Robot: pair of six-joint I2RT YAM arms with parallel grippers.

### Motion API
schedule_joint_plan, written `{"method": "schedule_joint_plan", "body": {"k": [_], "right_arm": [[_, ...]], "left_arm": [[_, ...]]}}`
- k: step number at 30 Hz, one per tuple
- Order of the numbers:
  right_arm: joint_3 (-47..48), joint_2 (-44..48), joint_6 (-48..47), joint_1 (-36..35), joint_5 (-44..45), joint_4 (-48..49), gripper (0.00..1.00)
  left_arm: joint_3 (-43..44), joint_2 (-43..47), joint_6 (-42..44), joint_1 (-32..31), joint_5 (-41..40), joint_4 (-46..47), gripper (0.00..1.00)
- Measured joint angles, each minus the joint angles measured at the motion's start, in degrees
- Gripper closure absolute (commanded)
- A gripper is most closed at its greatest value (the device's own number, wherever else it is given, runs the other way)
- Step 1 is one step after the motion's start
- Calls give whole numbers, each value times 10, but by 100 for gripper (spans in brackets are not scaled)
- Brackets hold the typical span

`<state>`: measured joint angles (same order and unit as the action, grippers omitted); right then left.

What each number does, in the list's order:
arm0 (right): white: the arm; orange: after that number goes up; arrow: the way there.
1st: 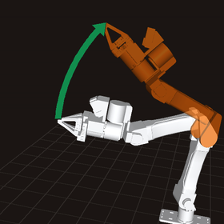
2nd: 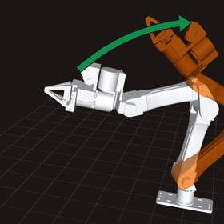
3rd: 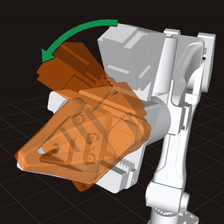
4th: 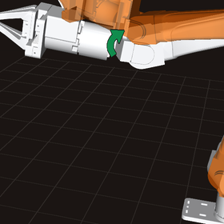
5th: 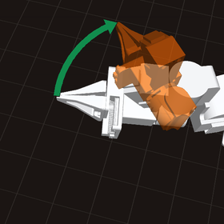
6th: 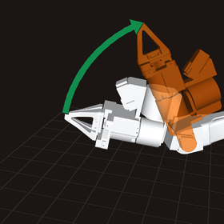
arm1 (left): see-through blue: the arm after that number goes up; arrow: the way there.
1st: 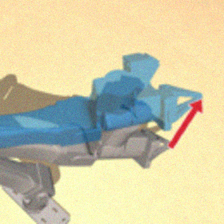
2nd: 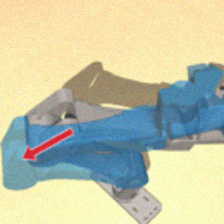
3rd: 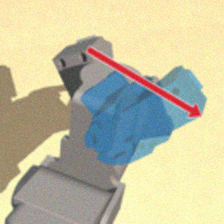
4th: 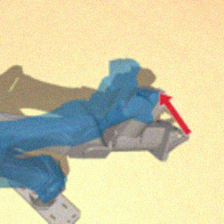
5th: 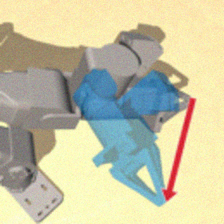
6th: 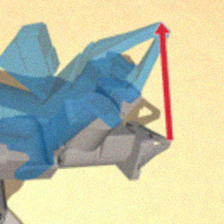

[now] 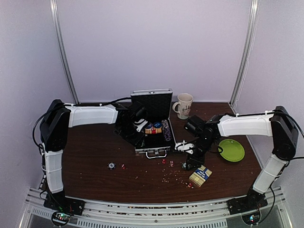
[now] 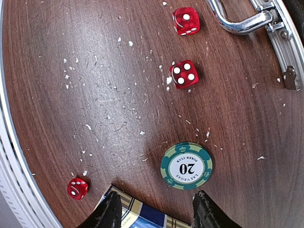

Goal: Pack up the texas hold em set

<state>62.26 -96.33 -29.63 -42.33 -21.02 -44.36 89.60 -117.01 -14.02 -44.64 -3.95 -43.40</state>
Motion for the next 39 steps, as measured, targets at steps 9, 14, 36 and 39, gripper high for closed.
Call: {"method": "schedule_joint_plan", "body": {"k": [9, 14, 36, 39], "right_arm": [[0, -3, 0, 0, 0, 0, 48], [0, -7, 0, 0, 0, 0, 48], [0, -13, 0, 0, 0, -1, 48], [1, -15, 0, 0, 0, -1, 48]], "left_arm": [[1, -1, 10, 1, 5, 0, 51], [0, 0, 24, 1, 23, 7, 51], [1, -7, 36, 1, -2, 14, 52], [-9, 1, 36, 1, 2, 22, 49]]}}
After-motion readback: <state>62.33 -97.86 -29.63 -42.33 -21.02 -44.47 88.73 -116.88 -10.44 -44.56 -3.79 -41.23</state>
